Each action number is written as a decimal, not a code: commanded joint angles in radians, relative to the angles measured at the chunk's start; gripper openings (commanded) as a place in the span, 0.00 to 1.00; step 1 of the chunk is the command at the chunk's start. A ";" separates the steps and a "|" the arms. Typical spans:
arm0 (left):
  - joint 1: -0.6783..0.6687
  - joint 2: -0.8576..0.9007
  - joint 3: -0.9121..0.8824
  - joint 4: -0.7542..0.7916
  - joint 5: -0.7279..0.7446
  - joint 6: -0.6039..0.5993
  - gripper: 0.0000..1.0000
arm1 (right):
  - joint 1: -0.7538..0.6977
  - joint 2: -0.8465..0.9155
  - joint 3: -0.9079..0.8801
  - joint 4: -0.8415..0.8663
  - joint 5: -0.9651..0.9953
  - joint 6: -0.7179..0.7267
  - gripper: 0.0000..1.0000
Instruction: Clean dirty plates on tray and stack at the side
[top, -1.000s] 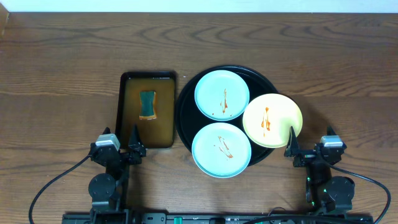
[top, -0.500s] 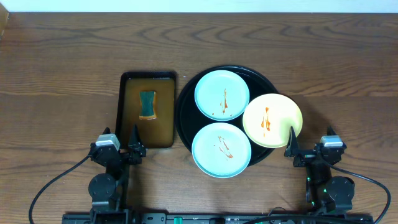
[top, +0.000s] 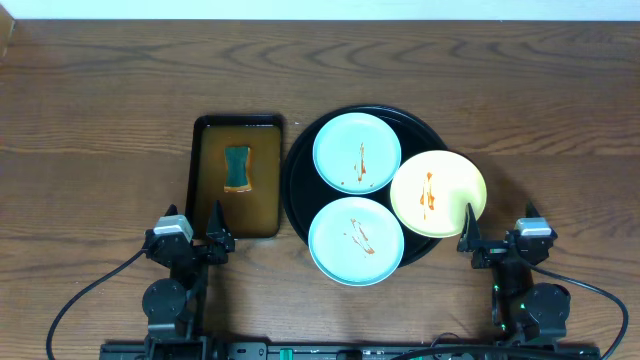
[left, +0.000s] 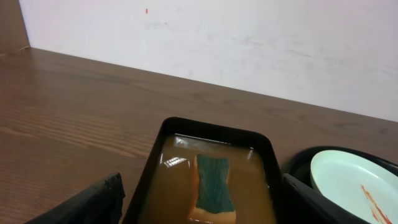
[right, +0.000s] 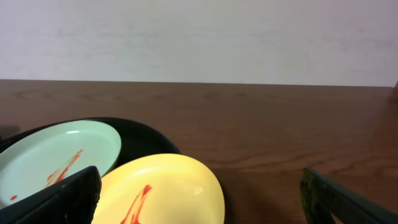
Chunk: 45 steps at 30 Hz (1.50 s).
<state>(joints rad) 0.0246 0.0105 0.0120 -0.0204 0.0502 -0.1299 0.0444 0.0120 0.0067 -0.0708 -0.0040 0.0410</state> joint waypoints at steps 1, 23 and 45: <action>0.005 -0.006 -0.008 -0.047 -0.009 0.013 0.79 | 0.015 -0.001 -0.001 -0.004 0.003 0.010 0.99; 0.005 -0.006 -0.008 -0.047 -0.009 0.013 0.79 | 0.015 -0.001 -0.001 -0.004 0.003 0.010 0.99; 0.005 0.312 0.253 -0.132 -0.009 -0.005 0.79 | 0.015 0.064 0.074 -0.076 0.000 0.033 0.99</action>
<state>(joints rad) 0.0246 0.2157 0.1459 -0.1322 0.0486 -0.1307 0.0444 0.0315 0.0238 -0.1101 -0.0040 0.0528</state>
